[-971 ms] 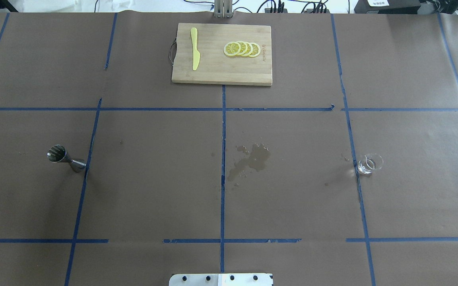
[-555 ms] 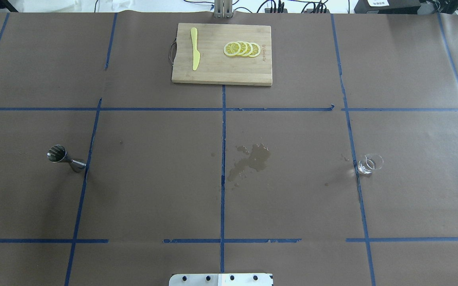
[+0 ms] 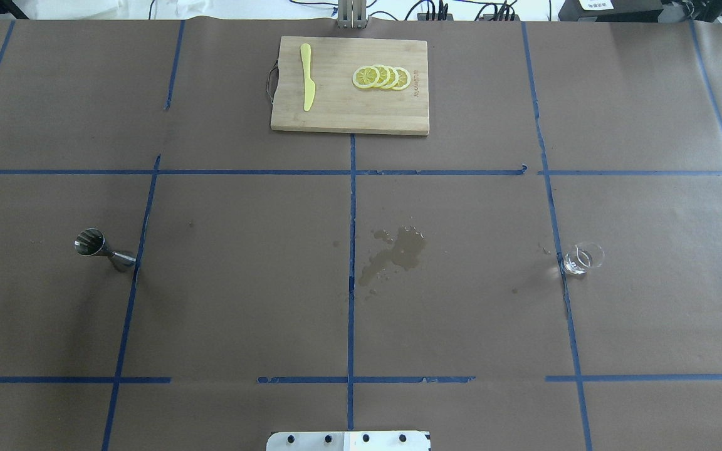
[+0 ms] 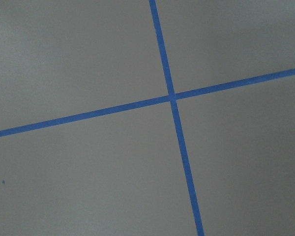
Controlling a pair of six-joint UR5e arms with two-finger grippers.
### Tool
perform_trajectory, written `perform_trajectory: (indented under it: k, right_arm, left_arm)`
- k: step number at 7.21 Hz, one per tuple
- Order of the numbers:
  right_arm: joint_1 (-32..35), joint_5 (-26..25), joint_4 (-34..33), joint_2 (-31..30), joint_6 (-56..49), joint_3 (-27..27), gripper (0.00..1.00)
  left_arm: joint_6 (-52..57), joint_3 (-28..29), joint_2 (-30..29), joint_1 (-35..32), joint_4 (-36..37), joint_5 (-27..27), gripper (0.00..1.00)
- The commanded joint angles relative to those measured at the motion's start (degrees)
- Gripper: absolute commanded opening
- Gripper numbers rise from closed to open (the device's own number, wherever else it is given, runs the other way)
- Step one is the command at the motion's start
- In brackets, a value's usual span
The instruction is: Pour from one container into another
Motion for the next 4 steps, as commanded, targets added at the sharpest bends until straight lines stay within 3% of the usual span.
perform_trajectory:
  k: [1, 4]
  right_arm:
    - [0.00, 0.00, -0.01, -0.05, 0.00, -0.09, 1.00]
    - [0.00, 0.00, 0.07, -0.14, 0.00, 0.00, 1.00]
  left_arm:
    - [-6.54, -0.40, -0.08, -0.01, -0.77, 0.00, 1.00]
    - [-7.01, 0.30, 0.01, -0.01, -3.14, 0.00, 1.00]
